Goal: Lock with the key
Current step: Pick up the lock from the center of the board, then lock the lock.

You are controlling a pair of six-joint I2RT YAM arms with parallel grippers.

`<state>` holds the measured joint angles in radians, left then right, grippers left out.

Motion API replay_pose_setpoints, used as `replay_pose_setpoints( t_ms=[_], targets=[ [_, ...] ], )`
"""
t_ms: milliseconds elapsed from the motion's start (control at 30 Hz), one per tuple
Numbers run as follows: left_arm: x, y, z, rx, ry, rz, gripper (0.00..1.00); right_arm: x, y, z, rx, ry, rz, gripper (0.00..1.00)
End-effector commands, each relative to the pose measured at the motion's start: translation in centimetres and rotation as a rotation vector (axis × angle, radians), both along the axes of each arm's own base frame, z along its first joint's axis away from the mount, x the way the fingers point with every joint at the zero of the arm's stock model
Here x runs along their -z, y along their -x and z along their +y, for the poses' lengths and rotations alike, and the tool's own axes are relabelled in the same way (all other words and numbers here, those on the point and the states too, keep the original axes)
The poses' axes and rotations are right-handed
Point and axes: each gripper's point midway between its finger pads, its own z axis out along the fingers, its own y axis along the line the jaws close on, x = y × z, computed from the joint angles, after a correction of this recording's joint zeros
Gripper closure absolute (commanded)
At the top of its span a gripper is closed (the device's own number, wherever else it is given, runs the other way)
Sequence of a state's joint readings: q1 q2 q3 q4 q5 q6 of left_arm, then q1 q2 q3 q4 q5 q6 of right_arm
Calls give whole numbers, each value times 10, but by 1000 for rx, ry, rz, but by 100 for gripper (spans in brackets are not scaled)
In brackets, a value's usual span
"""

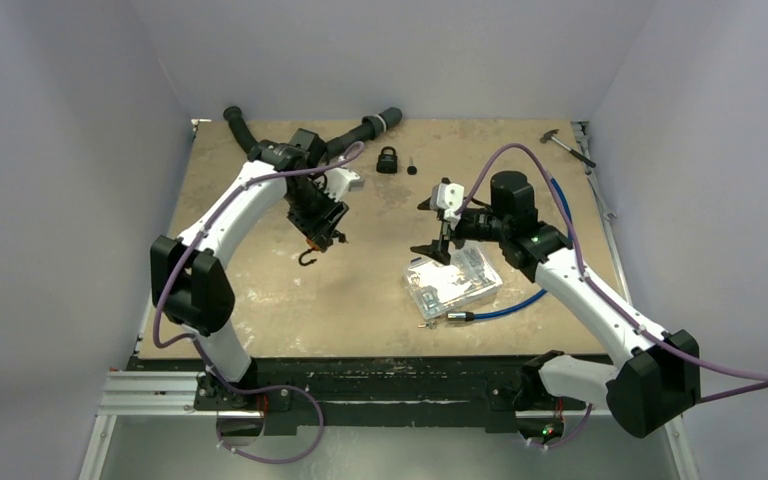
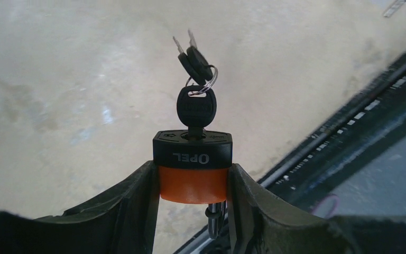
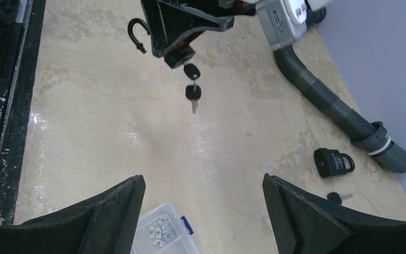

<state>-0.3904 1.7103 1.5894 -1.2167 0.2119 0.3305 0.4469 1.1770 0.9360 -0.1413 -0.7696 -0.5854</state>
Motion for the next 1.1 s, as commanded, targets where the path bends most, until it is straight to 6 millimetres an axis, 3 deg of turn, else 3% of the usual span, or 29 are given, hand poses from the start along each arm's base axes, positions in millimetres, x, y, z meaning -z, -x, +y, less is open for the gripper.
replay_pose_setpoints(
  t_ms=[0, 133, 367, 467, 600, 800, 1067],
  targets=[
    [-17, 32, -40, 48, 206, 199, 100, -14, 10, 6, -70, -36, -67, 9],
    [-23, 39, -58, 52, 288, 271, 100, -15, 18, 15, -119, -37, -90, 11],
    [-51, 59, -96, 112, 521, 399, 100, -21, 36, 48, -247, -60, -108, 20],
    [-57, 66, -104, 164, 542, 411, 100, -15, 51, 61, -319, -53, -117, 28],
    [-72, 76, -118, 211, 619, 432, 100, -7, 62, 75, -379, -38, -157, 28],
    [-84, 89, -128, 263, 680, 445, 100, -3, 65, 87, -409, -23, -211, 30],
    [-90, 91, -133, 271, 724, 469, 100, 17, 67, 84, -436, 64, -267, 38]
  ],
)
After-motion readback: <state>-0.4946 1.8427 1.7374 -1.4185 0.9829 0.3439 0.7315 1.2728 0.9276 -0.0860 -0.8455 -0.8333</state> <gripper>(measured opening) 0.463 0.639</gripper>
